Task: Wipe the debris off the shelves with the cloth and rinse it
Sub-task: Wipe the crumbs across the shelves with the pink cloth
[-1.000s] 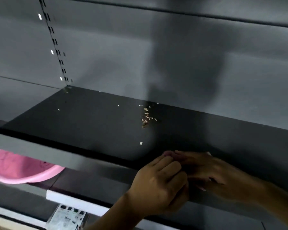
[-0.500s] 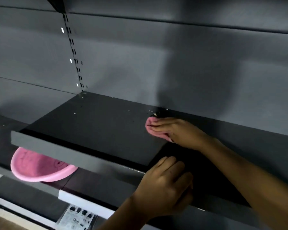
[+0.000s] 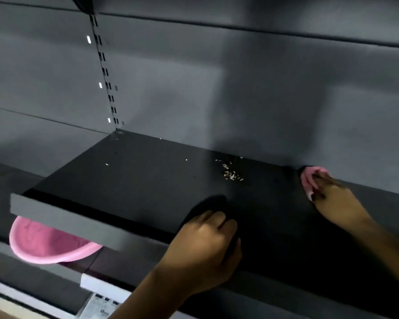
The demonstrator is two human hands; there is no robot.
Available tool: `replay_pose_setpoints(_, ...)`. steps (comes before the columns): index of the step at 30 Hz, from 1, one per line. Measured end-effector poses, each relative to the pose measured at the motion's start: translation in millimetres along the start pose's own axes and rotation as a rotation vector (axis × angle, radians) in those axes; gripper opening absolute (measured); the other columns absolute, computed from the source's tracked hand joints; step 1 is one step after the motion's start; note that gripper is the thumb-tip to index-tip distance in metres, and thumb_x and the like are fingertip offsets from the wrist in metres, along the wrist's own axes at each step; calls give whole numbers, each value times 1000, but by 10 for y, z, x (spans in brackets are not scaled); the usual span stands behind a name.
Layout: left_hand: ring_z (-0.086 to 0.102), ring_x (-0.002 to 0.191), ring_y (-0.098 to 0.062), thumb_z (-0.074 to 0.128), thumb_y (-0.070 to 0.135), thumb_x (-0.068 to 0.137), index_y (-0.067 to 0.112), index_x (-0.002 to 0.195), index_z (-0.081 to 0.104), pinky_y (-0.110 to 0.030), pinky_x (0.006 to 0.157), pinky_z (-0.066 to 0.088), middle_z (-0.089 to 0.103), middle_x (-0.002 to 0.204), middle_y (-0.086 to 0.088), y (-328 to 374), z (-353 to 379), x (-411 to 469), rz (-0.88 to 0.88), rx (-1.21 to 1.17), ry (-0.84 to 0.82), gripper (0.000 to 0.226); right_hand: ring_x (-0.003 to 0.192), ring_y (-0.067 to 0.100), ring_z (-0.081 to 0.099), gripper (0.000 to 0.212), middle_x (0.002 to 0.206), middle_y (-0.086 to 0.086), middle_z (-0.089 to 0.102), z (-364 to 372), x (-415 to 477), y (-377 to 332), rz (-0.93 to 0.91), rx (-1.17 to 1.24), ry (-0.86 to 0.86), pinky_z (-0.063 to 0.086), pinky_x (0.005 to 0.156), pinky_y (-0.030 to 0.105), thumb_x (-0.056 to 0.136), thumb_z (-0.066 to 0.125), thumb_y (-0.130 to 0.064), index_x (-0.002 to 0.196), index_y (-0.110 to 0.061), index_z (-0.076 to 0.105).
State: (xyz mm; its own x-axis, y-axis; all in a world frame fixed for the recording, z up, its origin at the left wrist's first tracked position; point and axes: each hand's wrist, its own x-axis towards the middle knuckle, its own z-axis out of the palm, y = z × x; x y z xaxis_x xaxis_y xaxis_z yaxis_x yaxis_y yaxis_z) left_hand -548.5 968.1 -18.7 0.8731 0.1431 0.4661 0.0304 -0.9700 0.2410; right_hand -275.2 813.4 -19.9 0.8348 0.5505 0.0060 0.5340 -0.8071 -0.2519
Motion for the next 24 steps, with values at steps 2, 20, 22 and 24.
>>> replay_pose_setpoints(2,57,63,-20,46,34,83,20,72,52,-27,52,48,54,71,1,-18,-20,41,27,-58,-43,20,124,37,48,52,141,9,44,86,64,-371,71,-5,24,41,101,53,81,47,-40,131,-37,38)
replay_pose_setpoints(20,55,59,-20,43,31,80,18,74,50,-24,50,43,53,67,-1,-1092,-410,-201,296,-167,-62,16,101,15,62,42,113,3,68,-119,-270,-1827,44,497,443,45,94,19,74,61,6,109,-17,68)
replay_pose_setpoints(22,54,60,-19,43,30,80,19,74,51,-25,52,44,52,66,0,-1087,-396,-197,311,-162,-61,15,100,17,63,31,109,-1,69,-124,-306,-1396,240,501,343,47,94,28,80,61,-9,107,-23,67)
replay_pose_setpoints(24,52,60,-19,44,29,80,19,73,50,-25,52,43,51,66,0,-1072,-386,-196,313,-160,-61,13,112,27,60,30,123,9,64,-19,-319,-1184,356,307,161,47,98,36,86,53,-28,114,-22,61)
